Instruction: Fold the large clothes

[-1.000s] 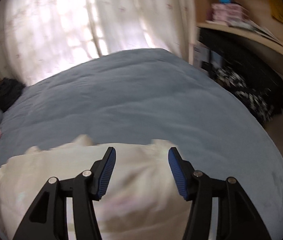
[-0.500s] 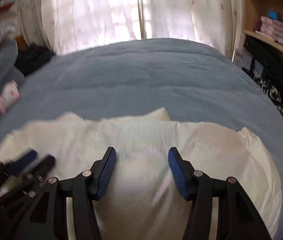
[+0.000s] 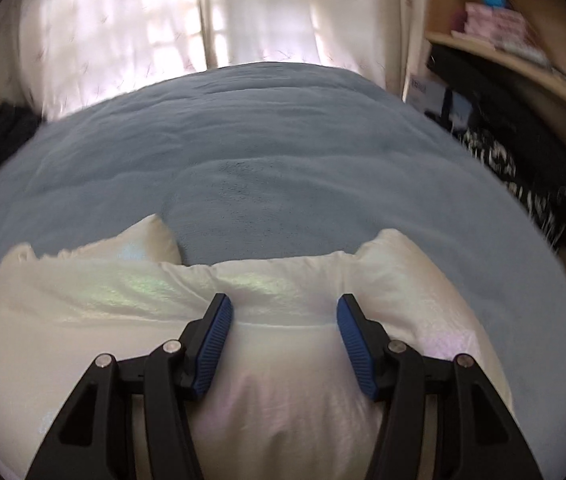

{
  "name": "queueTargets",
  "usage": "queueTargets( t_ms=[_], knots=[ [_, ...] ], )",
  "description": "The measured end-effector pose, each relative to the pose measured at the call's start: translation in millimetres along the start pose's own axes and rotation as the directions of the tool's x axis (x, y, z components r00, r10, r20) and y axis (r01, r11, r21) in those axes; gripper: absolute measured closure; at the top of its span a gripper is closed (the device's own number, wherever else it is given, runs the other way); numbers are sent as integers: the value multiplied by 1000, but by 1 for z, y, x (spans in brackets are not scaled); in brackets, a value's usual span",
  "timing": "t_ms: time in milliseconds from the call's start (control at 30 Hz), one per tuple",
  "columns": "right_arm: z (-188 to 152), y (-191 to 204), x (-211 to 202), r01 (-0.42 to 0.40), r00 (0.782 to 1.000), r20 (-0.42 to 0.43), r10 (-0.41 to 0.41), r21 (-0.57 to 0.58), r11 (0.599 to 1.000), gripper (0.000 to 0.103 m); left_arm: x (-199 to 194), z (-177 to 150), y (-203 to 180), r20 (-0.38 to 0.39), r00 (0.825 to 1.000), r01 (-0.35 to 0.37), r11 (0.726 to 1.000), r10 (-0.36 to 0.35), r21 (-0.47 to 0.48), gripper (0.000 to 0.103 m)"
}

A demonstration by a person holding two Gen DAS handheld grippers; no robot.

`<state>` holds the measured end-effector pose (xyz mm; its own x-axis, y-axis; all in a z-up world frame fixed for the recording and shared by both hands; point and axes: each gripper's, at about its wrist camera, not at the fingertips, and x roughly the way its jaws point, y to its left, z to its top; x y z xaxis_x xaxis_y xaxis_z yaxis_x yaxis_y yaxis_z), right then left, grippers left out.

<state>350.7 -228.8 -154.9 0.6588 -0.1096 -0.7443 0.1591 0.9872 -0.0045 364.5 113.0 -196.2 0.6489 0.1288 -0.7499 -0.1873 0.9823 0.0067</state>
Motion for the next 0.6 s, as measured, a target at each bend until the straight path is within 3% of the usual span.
queueTargets(
  t_ms=[167,600],
  knots=[
    [-10,13,5,36,998,58,-34,-42,998,46,8,-8,-1,19,1000,-1,1000,1,-2,64],
    [-22,14,18,-6,992,123,5,13,1000,45,29,-18,3,61,994,95,993,-91,-66,65]
  ],
)
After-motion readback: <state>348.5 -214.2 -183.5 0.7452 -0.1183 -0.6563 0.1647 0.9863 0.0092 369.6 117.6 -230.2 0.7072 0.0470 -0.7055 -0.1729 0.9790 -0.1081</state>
